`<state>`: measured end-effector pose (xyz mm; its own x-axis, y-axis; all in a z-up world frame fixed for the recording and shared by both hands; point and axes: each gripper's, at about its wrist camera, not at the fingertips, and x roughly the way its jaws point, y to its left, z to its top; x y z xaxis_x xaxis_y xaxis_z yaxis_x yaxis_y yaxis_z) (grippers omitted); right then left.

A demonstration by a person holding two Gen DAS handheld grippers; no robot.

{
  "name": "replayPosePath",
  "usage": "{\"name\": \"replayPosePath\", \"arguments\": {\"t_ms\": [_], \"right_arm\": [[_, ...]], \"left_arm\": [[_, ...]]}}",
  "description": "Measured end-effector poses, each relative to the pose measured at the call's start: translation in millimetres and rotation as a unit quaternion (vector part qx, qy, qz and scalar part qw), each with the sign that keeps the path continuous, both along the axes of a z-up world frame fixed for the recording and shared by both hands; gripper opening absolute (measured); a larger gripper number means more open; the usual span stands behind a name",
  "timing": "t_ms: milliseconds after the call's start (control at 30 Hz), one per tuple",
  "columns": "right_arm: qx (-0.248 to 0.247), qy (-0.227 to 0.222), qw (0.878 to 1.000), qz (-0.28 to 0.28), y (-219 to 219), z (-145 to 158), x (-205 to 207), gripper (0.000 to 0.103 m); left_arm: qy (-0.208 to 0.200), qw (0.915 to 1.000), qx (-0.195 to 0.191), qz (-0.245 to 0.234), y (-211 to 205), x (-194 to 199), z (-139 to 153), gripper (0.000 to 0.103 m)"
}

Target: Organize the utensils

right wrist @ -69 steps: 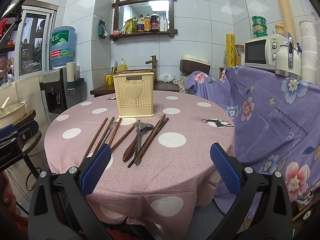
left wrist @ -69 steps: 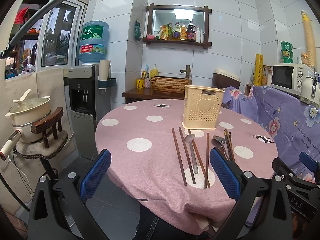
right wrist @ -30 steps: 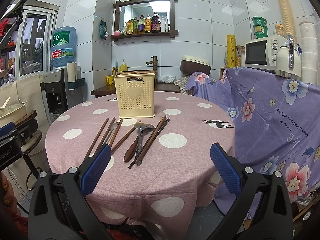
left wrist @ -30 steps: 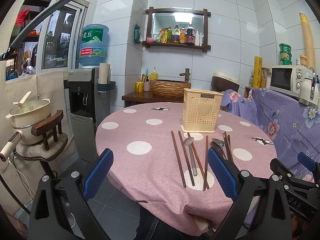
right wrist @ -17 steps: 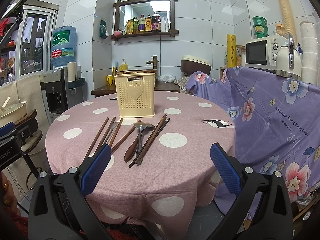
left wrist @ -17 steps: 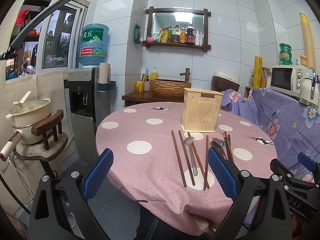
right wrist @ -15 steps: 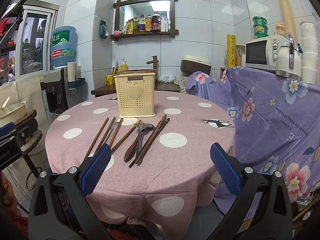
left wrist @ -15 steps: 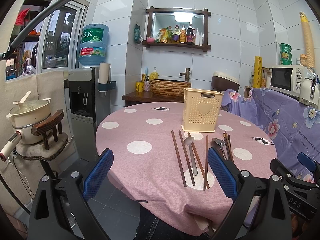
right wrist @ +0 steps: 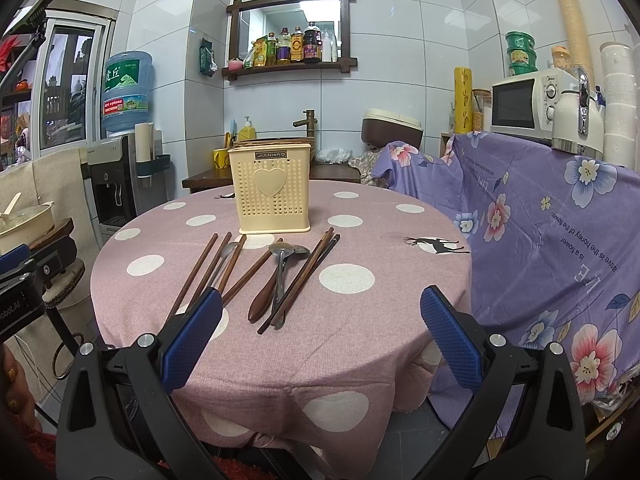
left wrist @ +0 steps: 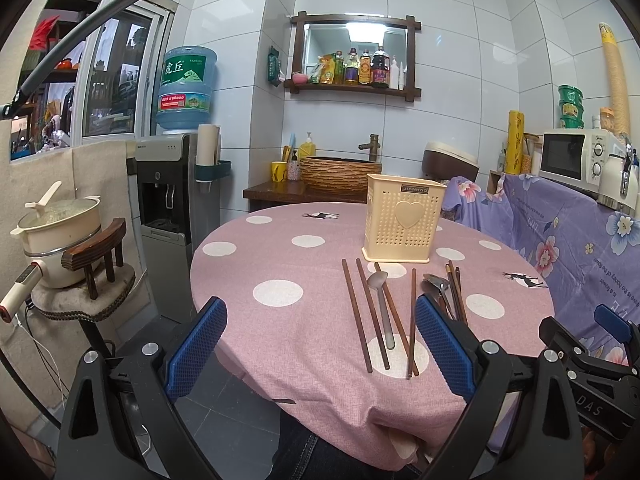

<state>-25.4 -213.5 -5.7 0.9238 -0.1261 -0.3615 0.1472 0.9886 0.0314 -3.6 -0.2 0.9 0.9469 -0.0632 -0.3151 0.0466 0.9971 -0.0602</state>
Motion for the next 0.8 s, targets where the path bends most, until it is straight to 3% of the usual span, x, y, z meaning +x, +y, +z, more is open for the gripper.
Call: {"name": "replayPosePath", "arguments": {"t_ms": [400, 600, 800], "right_arm": [[-0.004, 0.032, 0.999, -0.01, -2, -14, 16, 0.098], [0.002, 0.072, 0.997, -0.024, -14, -25, 39, 0.098], [-0.005, 0.112, 0.993, -0.025, -23, -33, 74, 0.098]], "left_arm": [[0.023, 0.9997, 0.007, -0.002, 0, 11, -11, 0.095], [0.059, 0.9975, 0.038, -0.007, -2, 39, -17, 0.095], [0.107, 0.9936, 0.026, -0.024, 7, 79, -23, 0.095]]}}
